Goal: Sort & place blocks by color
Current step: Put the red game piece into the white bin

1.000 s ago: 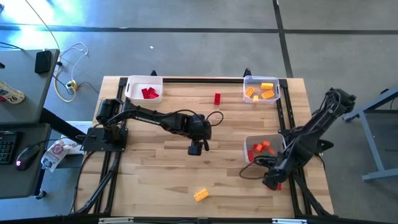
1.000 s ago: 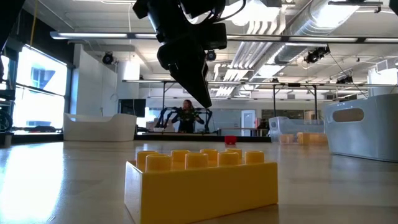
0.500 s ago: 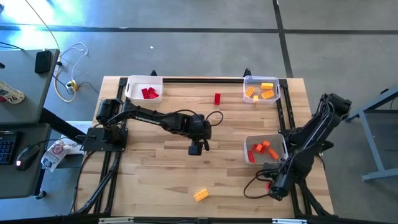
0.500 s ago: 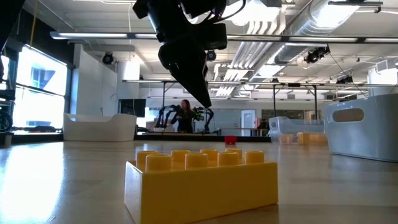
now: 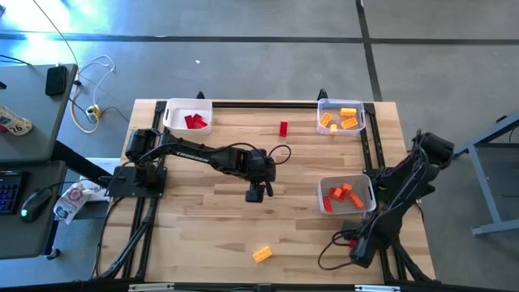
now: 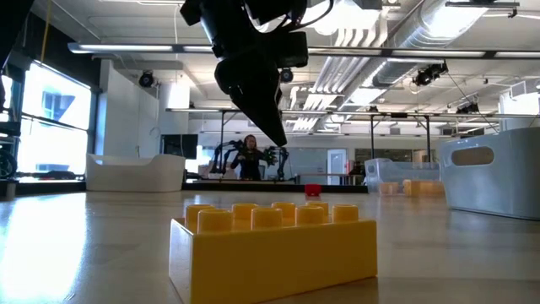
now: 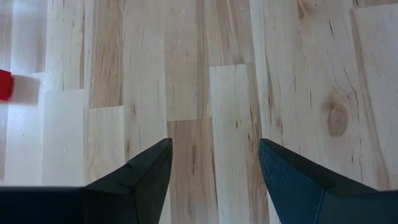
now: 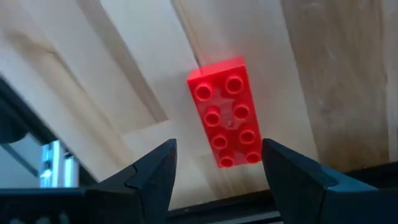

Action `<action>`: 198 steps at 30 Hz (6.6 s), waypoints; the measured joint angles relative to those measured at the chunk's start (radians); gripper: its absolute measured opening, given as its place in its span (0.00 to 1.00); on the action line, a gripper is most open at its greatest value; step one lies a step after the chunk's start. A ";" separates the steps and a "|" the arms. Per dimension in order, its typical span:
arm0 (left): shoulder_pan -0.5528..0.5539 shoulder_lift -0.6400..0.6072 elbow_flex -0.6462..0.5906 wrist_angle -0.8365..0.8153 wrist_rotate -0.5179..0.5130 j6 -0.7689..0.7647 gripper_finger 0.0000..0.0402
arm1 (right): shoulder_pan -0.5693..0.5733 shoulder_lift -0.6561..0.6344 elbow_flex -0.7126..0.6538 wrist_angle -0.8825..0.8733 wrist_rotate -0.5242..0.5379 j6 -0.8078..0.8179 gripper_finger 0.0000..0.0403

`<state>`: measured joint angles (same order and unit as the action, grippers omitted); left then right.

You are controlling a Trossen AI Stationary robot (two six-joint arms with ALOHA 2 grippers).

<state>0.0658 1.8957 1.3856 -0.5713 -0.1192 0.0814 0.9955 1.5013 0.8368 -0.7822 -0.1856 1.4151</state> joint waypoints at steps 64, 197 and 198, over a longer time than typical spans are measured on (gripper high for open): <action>0.116 0.000 0.000 0.469 0.380 0.288 0.56 | -0.438 0.100 0.423 -0.425 0.665 -0.450 0.28; 0.740 -0.420 -0.325 -0.315 -0.346 -0.132 0.38 | -0.749 0.262 0.492 0.237 0.045 -1.383 0.70; 0.740 -0.420 -0.325 -0.314 -0.349 -0.140 0.39 | -0.741 0.274 0.492 0.238 0.044 -1.387 0.70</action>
<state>0.8059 1.4757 1.0603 -0.8852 -0.4682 -0.0584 0.2548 1.7758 1.3285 -0.5441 -0.1413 0.0281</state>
